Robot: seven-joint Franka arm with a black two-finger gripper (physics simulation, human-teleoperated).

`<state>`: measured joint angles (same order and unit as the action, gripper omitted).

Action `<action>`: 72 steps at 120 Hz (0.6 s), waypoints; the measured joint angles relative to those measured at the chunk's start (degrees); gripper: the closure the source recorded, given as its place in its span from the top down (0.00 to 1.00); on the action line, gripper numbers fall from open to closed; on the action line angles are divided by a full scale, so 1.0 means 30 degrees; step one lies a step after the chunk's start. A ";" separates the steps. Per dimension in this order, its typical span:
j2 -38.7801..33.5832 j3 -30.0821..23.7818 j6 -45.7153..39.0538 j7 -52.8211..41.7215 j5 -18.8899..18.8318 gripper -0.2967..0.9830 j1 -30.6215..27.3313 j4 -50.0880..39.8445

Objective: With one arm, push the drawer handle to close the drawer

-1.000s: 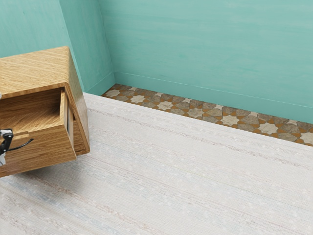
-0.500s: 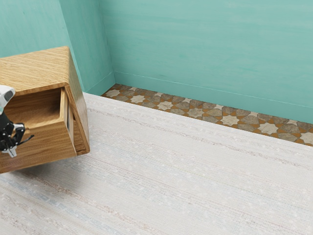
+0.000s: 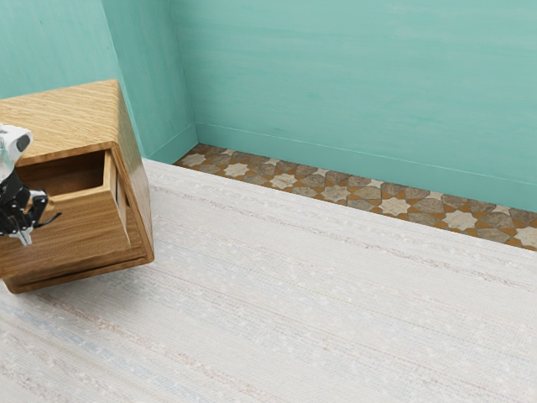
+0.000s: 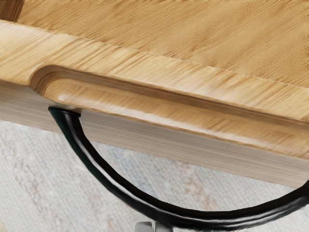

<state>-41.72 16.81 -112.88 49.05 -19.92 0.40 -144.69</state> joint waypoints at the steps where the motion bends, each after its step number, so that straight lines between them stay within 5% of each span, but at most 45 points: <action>1: 0.0078 0.0003 -0.0013 -0.0028 0.0001 0.15 -0.0003 0.0071; 72: 0.6516 0.1541 -0.1460 -0.2696 0.0874 0.15 -0.0547 0.4746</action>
<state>-22.17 21.44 -117.27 40.96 -17.30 -1.24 -130.45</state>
